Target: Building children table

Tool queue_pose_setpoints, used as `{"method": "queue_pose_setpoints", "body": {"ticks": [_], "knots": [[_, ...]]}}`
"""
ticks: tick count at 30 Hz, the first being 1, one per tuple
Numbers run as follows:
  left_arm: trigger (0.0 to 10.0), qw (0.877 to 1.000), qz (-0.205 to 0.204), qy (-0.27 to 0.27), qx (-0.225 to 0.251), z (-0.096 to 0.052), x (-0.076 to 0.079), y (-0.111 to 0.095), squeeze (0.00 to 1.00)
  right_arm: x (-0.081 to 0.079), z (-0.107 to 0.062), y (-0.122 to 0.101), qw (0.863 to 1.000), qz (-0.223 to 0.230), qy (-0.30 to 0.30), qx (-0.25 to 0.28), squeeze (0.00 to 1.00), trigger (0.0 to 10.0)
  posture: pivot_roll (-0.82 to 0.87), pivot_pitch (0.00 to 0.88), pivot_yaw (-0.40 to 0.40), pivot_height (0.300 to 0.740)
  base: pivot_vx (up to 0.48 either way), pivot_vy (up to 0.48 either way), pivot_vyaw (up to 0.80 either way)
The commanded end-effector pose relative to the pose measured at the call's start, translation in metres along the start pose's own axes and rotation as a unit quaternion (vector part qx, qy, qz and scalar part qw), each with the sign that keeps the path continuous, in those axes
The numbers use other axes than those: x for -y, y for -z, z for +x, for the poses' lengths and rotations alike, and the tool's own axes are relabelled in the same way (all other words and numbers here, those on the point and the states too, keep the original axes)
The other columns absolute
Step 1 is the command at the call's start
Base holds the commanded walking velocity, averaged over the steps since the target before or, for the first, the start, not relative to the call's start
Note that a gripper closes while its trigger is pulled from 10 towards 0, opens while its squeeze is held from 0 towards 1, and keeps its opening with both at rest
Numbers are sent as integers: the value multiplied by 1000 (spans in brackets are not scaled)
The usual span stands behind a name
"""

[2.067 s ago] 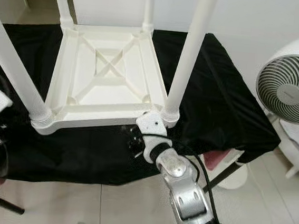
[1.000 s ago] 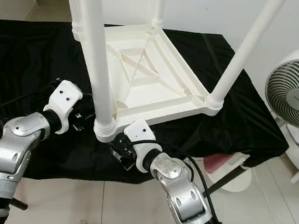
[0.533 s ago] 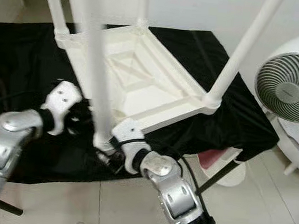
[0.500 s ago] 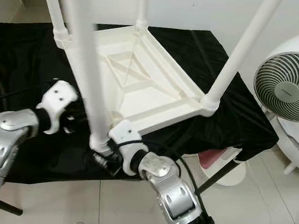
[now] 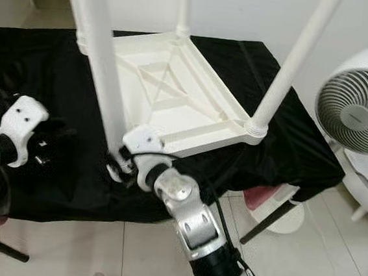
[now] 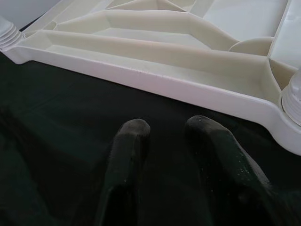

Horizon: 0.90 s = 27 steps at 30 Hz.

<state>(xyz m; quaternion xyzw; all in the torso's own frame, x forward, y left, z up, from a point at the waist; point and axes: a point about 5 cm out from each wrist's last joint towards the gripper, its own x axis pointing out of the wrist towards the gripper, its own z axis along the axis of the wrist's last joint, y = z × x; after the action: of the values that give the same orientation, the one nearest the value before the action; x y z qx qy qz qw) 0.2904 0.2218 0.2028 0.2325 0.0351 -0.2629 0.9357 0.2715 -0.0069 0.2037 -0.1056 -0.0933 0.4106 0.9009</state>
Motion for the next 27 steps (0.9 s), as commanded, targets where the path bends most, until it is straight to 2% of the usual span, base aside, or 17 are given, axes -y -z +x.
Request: {"method": "queue_pose_setpoints", "body": {"ticks": [1, 8, 9, 10, 13, 14, 15, 16, 17, 18, 26, 27], "knots": [[10000, 1000, 0, -20, 11, 7, 2, -7, 0, -10, 3, 0, 999, 8, -32, 7, 0, 10000, -13, 105, 7, 740, 0, 0, 0], [10000, 1000, 0, -19, 15, 9, 2, -9, 0, -11, 5, 2, 999, 12, -32, 2, 0, 10000, -14, 109, 7, 740, 0, 0, 0], [10000, 1000, 1, -19, 16, 9, 2, -9, 0, -9, 8, 5, 1000, 10, -23, -5, 0, 10000, -14, 109, 7, 740, 0, 0, 0], [10000, 1000, -1, -20, 18, 9, 2, -10, 0, -4, 14, 10, 1000, 13, 12, -21, 0, 10000, -18, 114, 10, 740, 0, 0, 0], [10000, 1000, -1, -20, 18, 9, 2, -10, 0, -4, 14, 10, 1000, 13, 12, -21, 0, 10000, -18, 114, 10, 740, 0, 0, 0], [10000, 1000, -2, -21, 19, 9, 2, -11, 0, 1, 20, 14, 998, 11, 51, -33, 0, 10000, -18, 114, 10, 740, 0, 0, 0], [10000, 1000, -2, -21, 19, 9, 2, -11, 0, 1, 20, 14, 998, 11, 51, -33, 0, 10000, -18, 114, 10, 740, 0, 0, 0], [10000, 1000, -5, -22, 20, 8, 1, -11, 0, 7, 23, 18, 995, 16, 87, -43, 0, 5098, -15, 115, 11, 740, 0, 0, 0], [10000, 1000, -5, -22, 20, 8, 1, -11, 0, 7, 23, 18, 995, 16, 87, -43, 0, 5098, -15, 115, 11, 740, 0, 0, 0], [10000, 999, -10, -25, 21, 6, 1, -11, 0, 12, 25, 23, 991, 27, 118, -52, 0, 0, -15, 115, 11, 740, 0, 0, 0], [10000, 999, -14, -28, 22, 8, 0, -11, 0, 11, 15, 25, 990, 51, 120, -55, 0, 0, -24, 120, 11, 740, 0, 0, 0], [10000, 999, -13, -30, 23, 9, -1, -11, 0, 14, 8, 25, 989, 50, 126, -55, 0, 0, -28, 122, 11, 740, 0, 0, 0]]}}
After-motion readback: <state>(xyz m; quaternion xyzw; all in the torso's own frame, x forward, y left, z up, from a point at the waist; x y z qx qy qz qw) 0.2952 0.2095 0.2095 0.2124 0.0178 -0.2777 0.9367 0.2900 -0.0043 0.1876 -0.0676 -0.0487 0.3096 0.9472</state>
